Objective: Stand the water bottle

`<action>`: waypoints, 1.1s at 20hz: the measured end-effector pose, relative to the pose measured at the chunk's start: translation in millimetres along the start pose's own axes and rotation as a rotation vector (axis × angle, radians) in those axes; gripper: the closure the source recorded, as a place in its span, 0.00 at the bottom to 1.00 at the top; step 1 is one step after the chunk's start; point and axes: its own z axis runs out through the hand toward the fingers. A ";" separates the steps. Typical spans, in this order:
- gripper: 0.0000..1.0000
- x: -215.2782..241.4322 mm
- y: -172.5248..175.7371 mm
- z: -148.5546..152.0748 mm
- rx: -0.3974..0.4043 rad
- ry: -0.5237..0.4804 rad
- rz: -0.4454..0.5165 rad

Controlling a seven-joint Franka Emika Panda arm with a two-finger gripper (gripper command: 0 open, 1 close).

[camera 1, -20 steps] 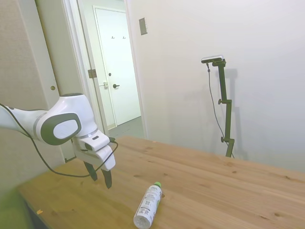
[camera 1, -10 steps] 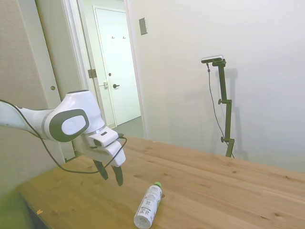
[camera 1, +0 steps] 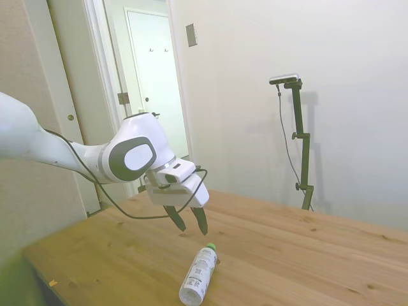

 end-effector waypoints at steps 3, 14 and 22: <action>0.00 3.9 -5.3 8.6 0.011 0.027 -0.019; 0.00 6.1 -39.1 73.8 0.008 0.014 -0.088; 0.00 6.5 -42.0 99.9 -0.029 -0.005 -0.109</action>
